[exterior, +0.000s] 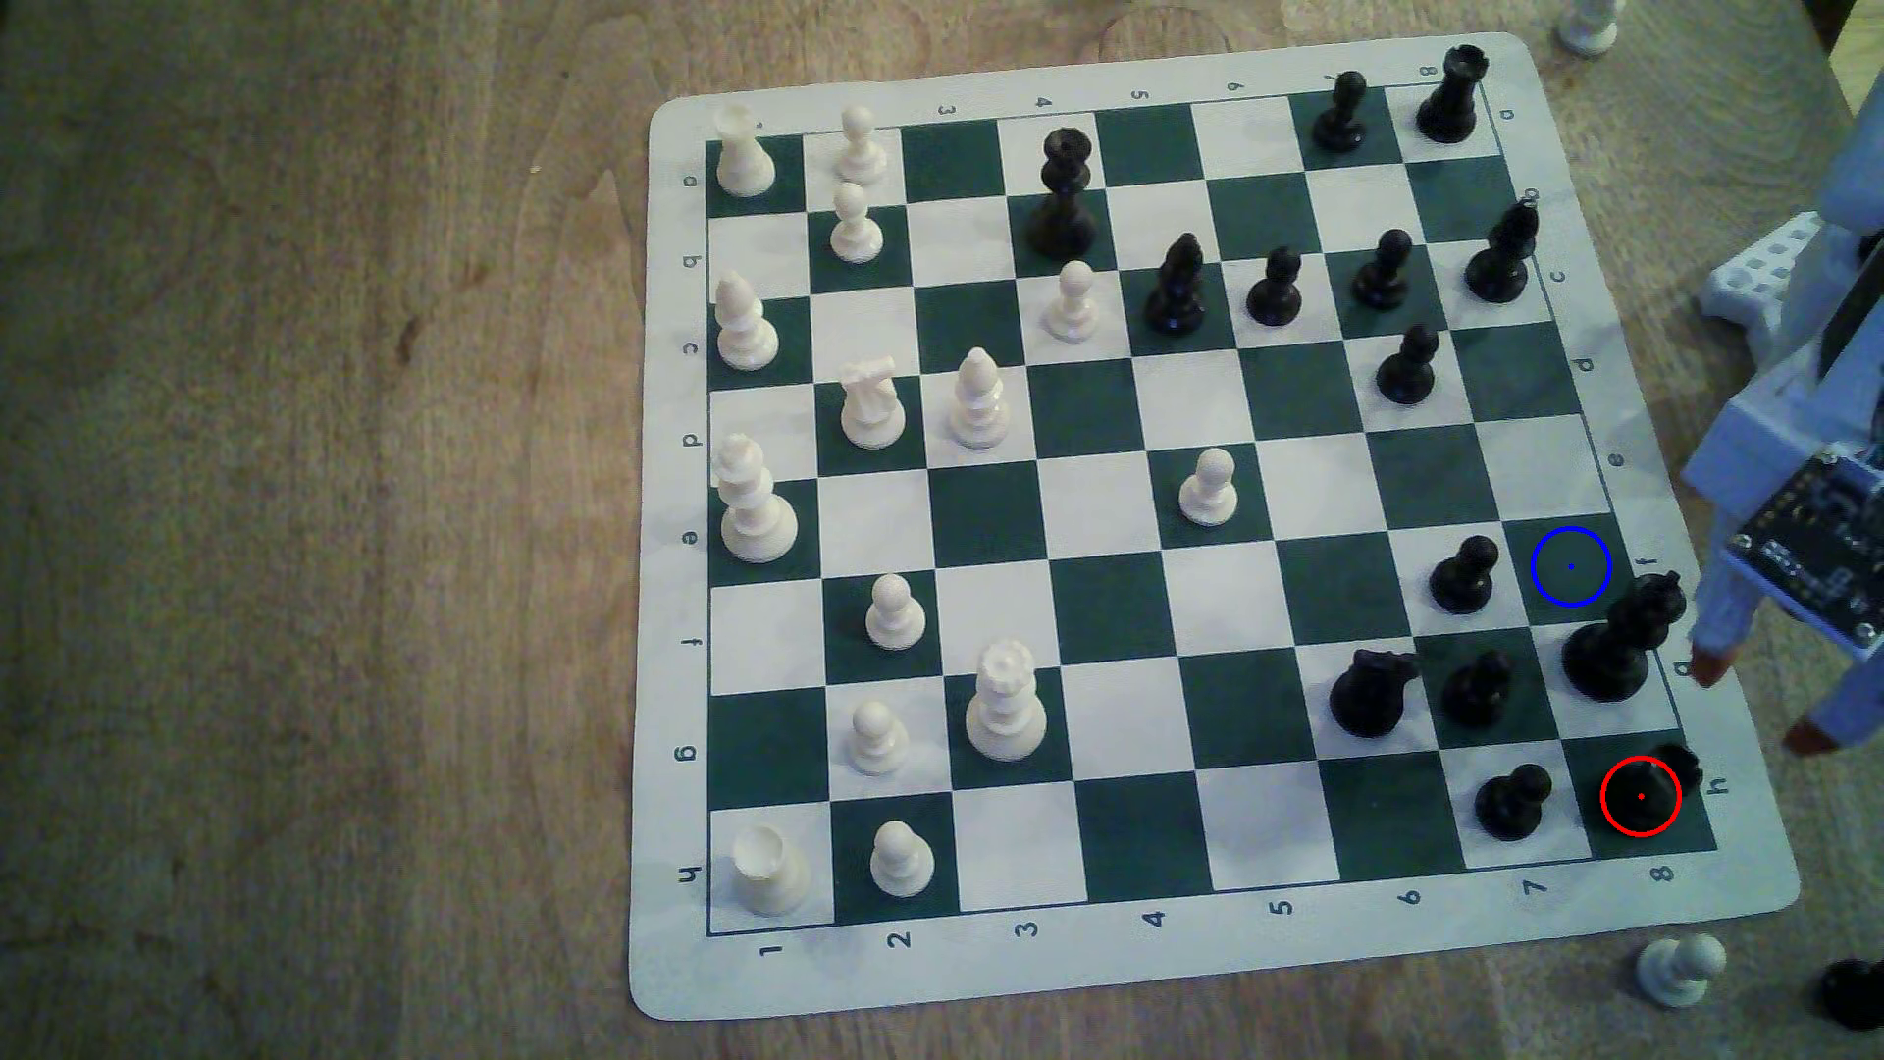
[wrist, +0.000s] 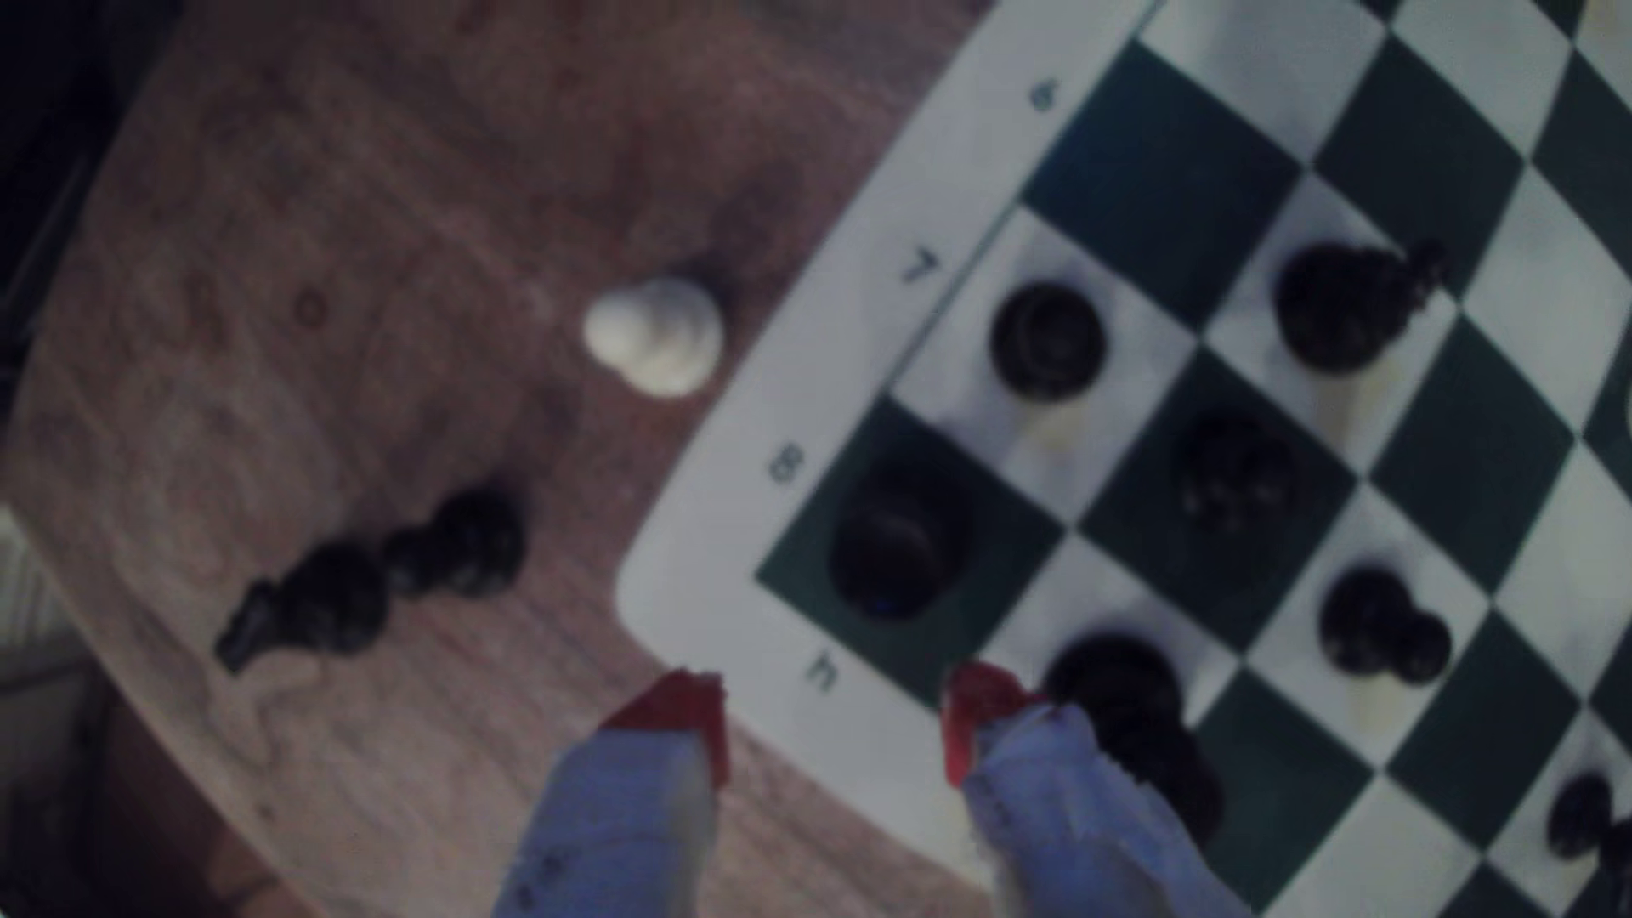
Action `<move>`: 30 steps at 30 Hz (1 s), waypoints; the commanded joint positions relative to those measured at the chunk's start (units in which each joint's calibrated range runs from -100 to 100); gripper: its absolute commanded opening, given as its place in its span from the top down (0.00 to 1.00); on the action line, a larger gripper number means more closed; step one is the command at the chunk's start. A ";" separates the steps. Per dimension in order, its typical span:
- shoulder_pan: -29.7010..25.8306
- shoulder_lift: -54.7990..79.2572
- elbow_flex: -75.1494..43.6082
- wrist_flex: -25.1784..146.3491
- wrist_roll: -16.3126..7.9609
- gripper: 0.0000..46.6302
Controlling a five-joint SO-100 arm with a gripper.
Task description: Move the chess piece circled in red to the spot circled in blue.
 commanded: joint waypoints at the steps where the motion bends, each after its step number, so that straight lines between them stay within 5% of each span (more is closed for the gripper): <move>1: -0.65 0.30 0.13 -4.42 -0.05 0.69; 30: 3.11 8.62 9.02 -18.59 0.98 0.69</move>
